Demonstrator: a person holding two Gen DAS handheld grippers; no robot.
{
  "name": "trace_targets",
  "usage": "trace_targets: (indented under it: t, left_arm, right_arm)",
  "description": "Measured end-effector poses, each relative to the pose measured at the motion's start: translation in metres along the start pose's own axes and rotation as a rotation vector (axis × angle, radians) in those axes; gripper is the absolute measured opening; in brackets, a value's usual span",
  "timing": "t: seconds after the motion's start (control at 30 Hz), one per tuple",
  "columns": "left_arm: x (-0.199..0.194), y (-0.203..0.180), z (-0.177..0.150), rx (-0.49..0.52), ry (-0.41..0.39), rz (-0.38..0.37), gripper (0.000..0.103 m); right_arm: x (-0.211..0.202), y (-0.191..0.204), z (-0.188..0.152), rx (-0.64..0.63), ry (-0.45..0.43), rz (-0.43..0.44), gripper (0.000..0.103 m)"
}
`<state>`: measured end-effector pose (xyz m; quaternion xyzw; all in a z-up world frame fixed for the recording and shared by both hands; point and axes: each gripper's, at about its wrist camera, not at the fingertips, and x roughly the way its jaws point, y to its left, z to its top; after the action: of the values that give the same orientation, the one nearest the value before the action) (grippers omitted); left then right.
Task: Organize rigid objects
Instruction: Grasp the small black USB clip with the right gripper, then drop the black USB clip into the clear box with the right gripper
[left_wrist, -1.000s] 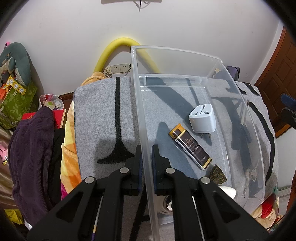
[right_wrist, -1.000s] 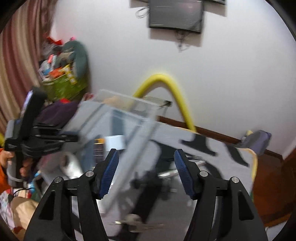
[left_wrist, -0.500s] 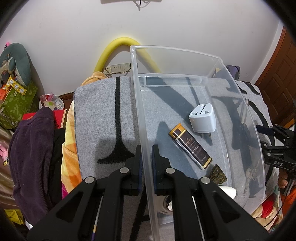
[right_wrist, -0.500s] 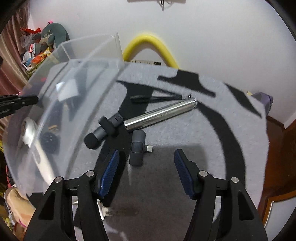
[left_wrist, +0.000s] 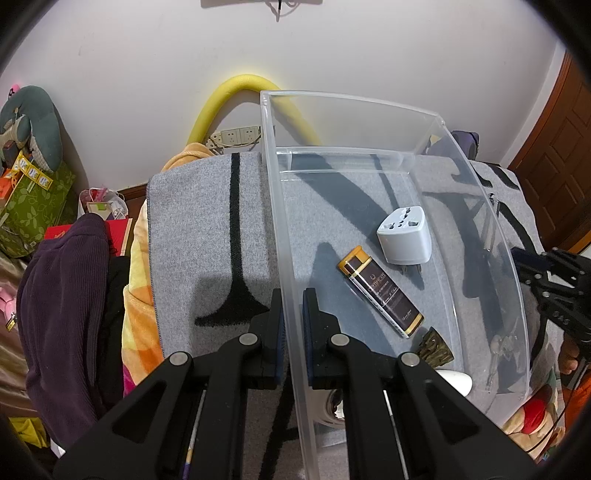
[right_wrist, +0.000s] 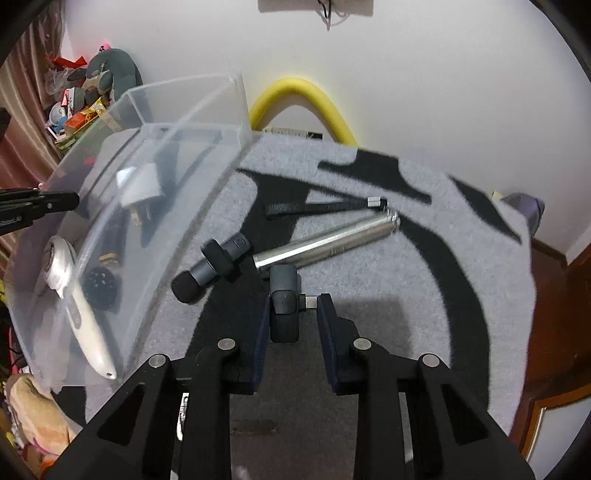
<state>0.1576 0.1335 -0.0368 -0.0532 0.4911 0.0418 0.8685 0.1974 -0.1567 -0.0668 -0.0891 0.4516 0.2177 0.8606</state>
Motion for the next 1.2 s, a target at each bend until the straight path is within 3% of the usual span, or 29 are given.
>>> trace_targets:
  t: [0.37,0.6,0.8,0.93,1.2]
  left_arm:
    - [0.000,0.000,0.000,-0.001,0.000,0.000,0.008]
    - [0.000,0.000,0.000,-0.001,0.000,0.000,0.008]
    - [0.000,0.000,0.000,-0.002,0.000,-0.001,0.008]
    - [0.000,-0.001,0.000,-0.001,-0.001,-0.001,0.008]
    - [0.000,-0.001,0.000,-0.003,0.000,-0.002,0.008]
  right_arm:
    - [-0.072,0.037,0.020,-0.088,-0.183,0.040,0.023]
    - [-0.081,0.082,0.038,-0.166,-0.232,0.093,0.023]
    - [-0.066,0.108,0.041,-0.208,-0.194,0.134,0.023]
    - [-0.039,0.121,0.041,-0.218,-0.115,0.150,0.023]
    - [-0.013,0.138,0.034,-0.243,-0.055,0.120,0.025]
